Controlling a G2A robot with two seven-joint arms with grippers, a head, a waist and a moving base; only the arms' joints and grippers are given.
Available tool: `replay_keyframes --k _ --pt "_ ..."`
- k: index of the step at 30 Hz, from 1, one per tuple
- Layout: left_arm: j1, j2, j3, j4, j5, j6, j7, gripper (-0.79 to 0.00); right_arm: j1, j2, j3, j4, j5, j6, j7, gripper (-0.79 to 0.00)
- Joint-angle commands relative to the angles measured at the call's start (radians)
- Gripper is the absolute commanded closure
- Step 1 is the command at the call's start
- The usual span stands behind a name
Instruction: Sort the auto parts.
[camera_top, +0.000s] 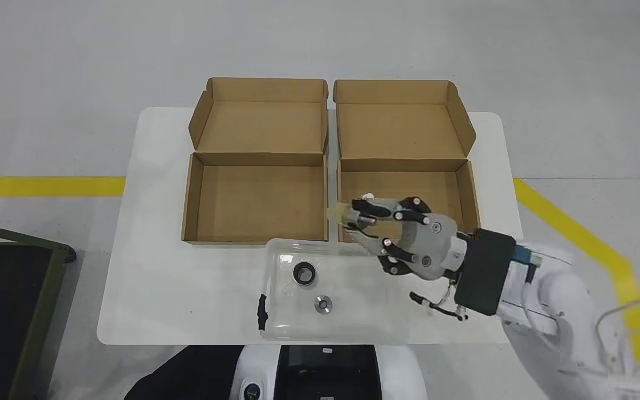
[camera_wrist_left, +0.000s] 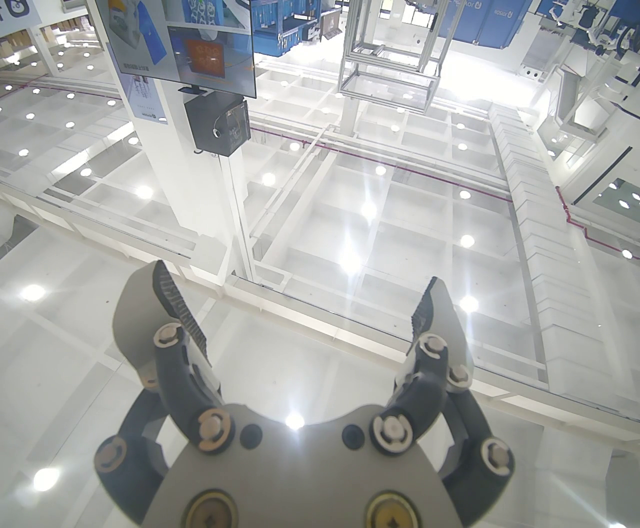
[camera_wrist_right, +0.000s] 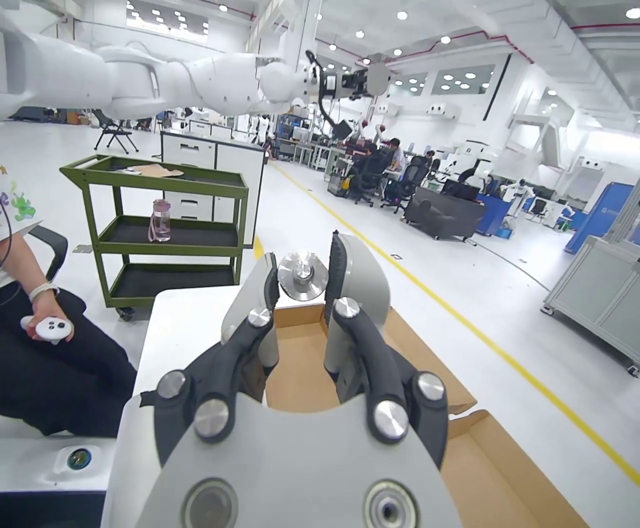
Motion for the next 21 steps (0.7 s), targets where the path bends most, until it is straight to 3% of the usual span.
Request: replay_keyframes --k 1,7,21 --pt "0.000 0.000 0.000 0.000 0.000 0.000 0.000 -0.785 0.005 -0.003 0.003 -0.001 -0.001 0.022 -0.023 0.000" --pt "0.000 0.000 0.000 0.000 0.000 0.000 0.000 -0.785 0.000 -0.011 0.009 -0.013 -0.019 0.081 -0.101 0.000" --pt "0.000 0.000 0.000 0.000 0.000 0.000 0.000 -0.785 0.004 -0.022 0.019 -0.032 -0.063 0.086 -0.196 0.000"
